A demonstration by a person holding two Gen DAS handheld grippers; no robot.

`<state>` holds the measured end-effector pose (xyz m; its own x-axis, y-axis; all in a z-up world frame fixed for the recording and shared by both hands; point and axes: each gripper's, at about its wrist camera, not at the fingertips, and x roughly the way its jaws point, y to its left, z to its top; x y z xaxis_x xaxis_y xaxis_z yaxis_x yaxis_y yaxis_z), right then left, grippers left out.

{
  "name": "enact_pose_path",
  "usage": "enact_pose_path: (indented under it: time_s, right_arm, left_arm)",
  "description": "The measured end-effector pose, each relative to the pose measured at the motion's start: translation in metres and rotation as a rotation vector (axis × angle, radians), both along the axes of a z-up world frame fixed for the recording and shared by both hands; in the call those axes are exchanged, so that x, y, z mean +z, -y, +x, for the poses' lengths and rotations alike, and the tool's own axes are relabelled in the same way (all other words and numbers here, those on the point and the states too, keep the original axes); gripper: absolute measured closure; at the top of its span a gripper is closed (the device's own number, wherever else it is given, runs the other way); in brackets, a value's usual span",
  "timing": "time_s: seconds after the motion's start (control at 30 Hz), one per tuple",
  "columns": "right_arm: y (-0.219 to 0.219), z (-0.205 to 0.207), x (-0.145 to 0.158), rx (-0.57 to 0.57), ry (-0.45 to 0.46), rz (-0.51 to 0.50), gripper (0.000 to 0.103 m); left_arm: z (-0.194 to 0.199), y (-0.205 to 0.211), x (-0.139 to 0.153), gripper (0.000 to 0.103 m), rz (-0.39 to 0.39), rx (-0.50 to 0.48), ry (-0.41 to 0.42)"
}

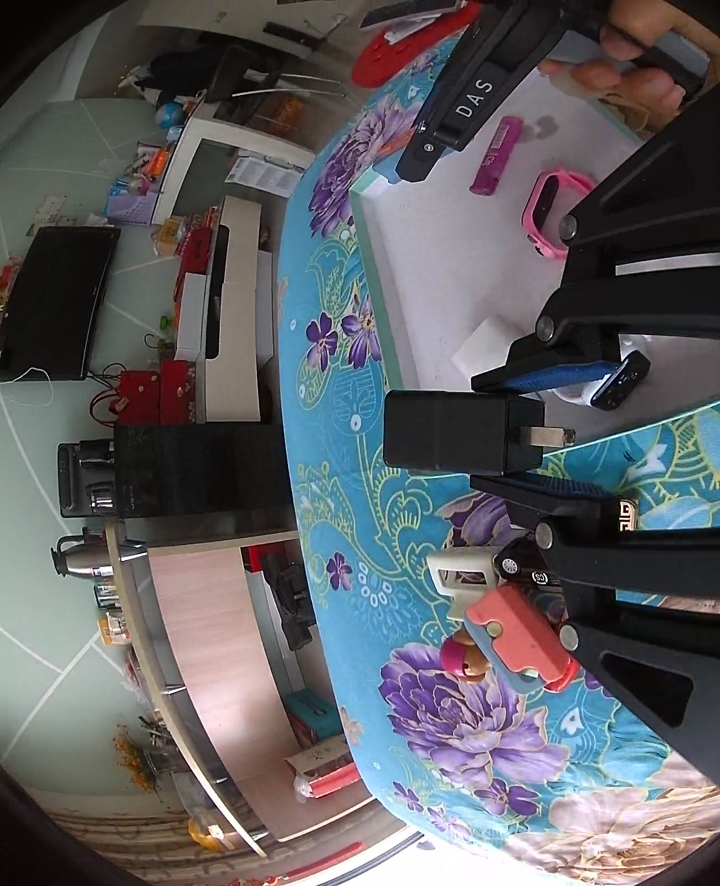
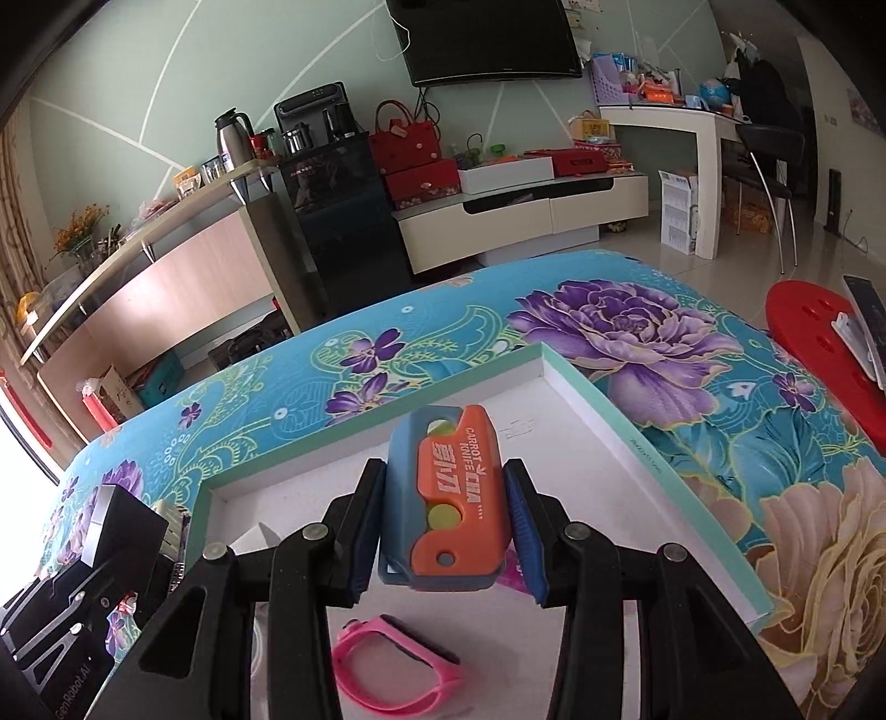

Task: Organize rigid objects
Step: 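Carry both items over the tray and open the right tool to drop the carrot knife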

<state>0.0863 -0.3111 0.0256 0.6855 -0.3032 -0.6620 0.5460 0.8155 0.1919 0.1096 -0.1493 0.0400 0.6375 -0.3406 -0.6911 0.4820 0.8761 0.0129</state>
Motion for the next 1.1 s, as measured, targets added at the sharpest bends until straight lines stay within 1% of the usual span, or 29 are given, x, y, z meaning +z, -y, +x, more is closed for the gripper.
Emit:
enact_pose_path:
  time_s: [0.2,0.47,0.57,0.67,0.8,1.0,1.1]
  right_arm:
    - [0.006,0.000,-0.007,-0.011,-0.034,0.002,0.059]
    - [0.015,-0.004,-0.010,-0.045,-0.044,0.008,0.059]
    - [0.019,-0.006,-0.012,-0.061,-0.049,0.019,0.059]
    - [0.021,-0.006,-0.014,-0.066,-0.056,0.024,0.059]
    - [0.020,-0.005,-0.016,-0.058,-0.060,0.030,0.059]
    - [0.019,-0.004,-0.018,-0.044,-0.065,0.027,0.059]
    - [0.018,-0.003,-0.020,-0.038,-0.079,0.022,0.059]
  left_arm:
    - [-0.003,0.029,-0.002,0.074,0.046,-0.060,-0.007]
    - [-0.002,0.066,-0.014,0.074,0.062,-0.129,-0.022]
    - [-0.006,0.071,-0.022,0.074,0.061,-0.153,-0.028]
    - [-0.009,0.076,-0.031,0.074,0.079,-0.168,-0.053]
    - [-0.012,0.081,-0.035,0.074,0.092,-0.181,-0.055]
    - [-0.009,0.079,-0.041,0.073,0.094,-0.161,-0.075]
    - [-0.009,0.078,-0.042,0.071,0.102,-0.156,-0.068]
